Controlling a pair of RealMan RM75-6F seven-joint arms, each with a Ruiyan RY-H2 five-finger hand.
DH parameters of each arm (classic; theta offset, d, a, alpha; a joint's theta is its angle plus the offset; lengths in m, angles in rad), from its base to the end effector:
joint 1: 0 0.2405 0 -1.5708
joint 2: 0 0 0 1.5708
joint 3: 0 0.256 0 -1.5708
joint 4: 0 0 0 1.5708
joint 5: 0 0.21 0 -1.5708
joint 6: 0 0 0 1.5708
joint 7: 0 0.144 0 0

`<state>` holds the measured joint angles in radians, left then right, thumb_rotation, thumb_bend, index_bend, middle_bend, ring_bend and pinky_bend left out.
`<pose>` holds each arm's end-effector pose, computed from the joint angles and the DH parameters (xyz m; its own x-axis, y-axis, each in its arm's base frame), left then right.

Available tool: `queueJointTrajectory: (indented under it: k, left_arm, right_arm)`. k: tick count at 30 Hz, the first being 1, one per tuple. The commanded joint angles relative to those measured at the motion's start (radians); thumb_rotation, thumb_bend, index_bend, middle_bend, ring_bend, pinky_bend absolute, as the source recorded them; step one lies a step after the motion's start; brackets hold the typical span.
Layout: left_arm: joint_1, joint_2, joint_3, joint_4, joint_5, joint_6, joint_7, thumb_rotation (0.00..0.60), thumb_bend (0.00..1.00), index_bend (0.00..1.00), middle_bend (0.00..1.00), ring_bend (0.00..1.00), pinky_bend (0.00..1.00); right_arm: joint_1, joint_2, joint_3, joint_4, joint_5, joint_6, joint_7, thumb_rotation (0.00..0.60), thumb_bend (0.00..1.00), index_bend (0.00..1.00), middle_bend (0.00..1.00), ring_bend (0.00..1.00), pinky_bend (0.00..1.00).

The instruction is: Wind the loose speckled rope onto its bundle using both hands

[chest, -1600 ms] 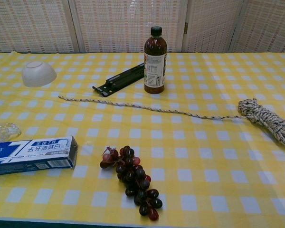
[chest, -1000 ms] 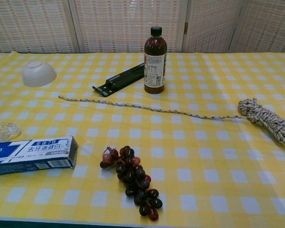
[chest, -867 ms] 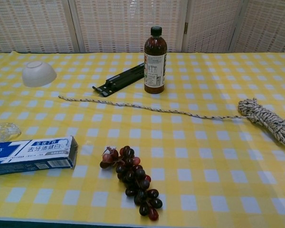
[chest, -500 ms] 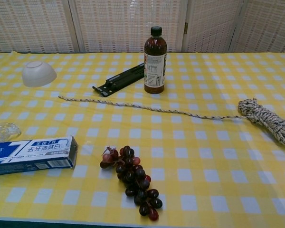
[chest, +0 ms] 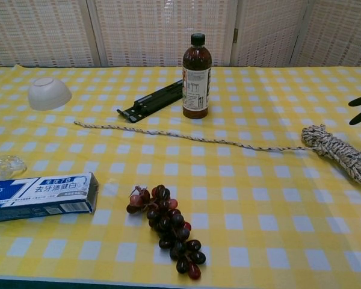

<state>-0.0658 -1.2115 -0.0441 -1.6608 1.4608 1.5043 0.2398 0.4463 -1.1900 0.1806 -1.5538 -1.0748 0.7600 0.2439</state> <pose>-0.3003 0.1725 0.1291 0.4817 0.0150 0.8762 0.8753 0.0400 -0.4819 -0.2952 -0.2988 0.0834 -0.0334 -0.4303 0.9020 -0.9844 0.1700 0.0446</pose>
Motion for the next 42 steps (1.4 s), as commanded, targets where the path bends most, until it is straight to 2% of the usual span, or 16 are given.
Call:
queueJointTrajectory:
  k: [1, 8, 16, 21, 25, 29, 31, 35, 38, 42]
  left_arm:
    - [-0.002, 0.0, -0.001, -0.002, 0.0, -0.001, 0.003, 0.6, 0.49, 0.26, 0.22, 0.21, 0.14]
    - [-0.001, -0.009, -0.008, 0.005, -0.008, 0.007, 0.019, 0.6, 0.49, 0.27, 0.22, 0.21, 0.14]
    - [0.007, -0.014, -0.012, 0.016, -0.013, 0.024, 0.021, 0.6, 0.49, 0.28, 0.22, 0.21, 0.13]
    - [0.009, -0.017, -0.009, 0.028, -0.018, 0.019, 0.008, 0.6, 0.49, 0.28, 0.22, 0.21, 0.13]
    - [0.009, -0.018, -0.011, 0.035, -0.014, 0.021, -0.005, 0.6, 0.49, 0.28, 0.22, 0.21, 0.13]
    - [0.006, -0.017, -0.011, 0.038, -0.011, 0.018, -0.013, 0.6, 0.49, 0.28, 0.22, 0.21, 0.13]
    - [0.005, -0.017, -0.01, 0.038, -0.008, 0.016, -0.017, 0.6, 0.49, 0.28, 0.22, 0.21, 0.13]
    - [0.002, -0.018, -0.009, 0.042, -0.004, 0.012, -0.032, 0.6, 0.44, 0.29, 0.22, 0.21, 0.13]
    - [0.002, -0.015, -0.009, 0.039, -0.004, 0.012, -0.032, 0.6, 0.4, 0.29, 0.22, 0.21, 0.13]
    - [0.002, -0.012, -0.004, 0.029, 0.009, 0.013, -0.038, 0.6, 0.39, 0.29, 0.22, 0.21, 0.13]
  right_arm:
    - [0.037, -0.043, 0.013, 0.059, 0.008, -0.045, 0.023, 0.6, 0.6, 0.0, 0.22, 0.19, 0.1]
    - [0.099, -0.12, 0.019, 0.118, -0.021, -0.1, 0.032, 0.6, 0.61, 0.0, 0.25, 0.23, 0.1]
    - [0.119, -0.122, -0.009, 0.023, -0.126, -0.113, 0.048, 0.6, 0.61, 0.0, 0.26, 0.25, 0.1]
    - [0.085, -0.102, -0.028, -0.017, -0.192, -0.012, 0.023, 0.6, 0.61, 0.0, 0.26, 0.25, 0.1]
    - [0.037, -0.094, -0.035, -0.009, -0.203, 0.151, -0.124, 0.6, 0.61, 0.0, 0.22, 0.25, 0.1]
    - [0.007, -0.072, -0.055, -0.044, -0.18, 0.233, -0.29, 0.6, 0.4, 0.0, 0.13, 0.21, 0.1]
    - [0.001, -0.055, -0.071, -0.061, -0.169, 0.24, -0.356, 0.6, 0.36, 0.0, 0.09, 0.18, 0.1]
    - [0.005, -0.036, -0.103, -0.055, -0.141, 0.237, -0.502, 0.6, 0.35, 0.0, 0.06, 0.16, 0.1]
    - [0.011, -0.046, -0.117, -0.037, -0.125, 0.234, -0.569, 0.6, 0.35, 0.0, 0.06, 0.15, 0.1]
    - [0.019, -0.092, -0.116, 0.025, -0.121, 0.237, -0.587, 0.6, 0.35, 0.0, 0.08, 0.17, 0.11]
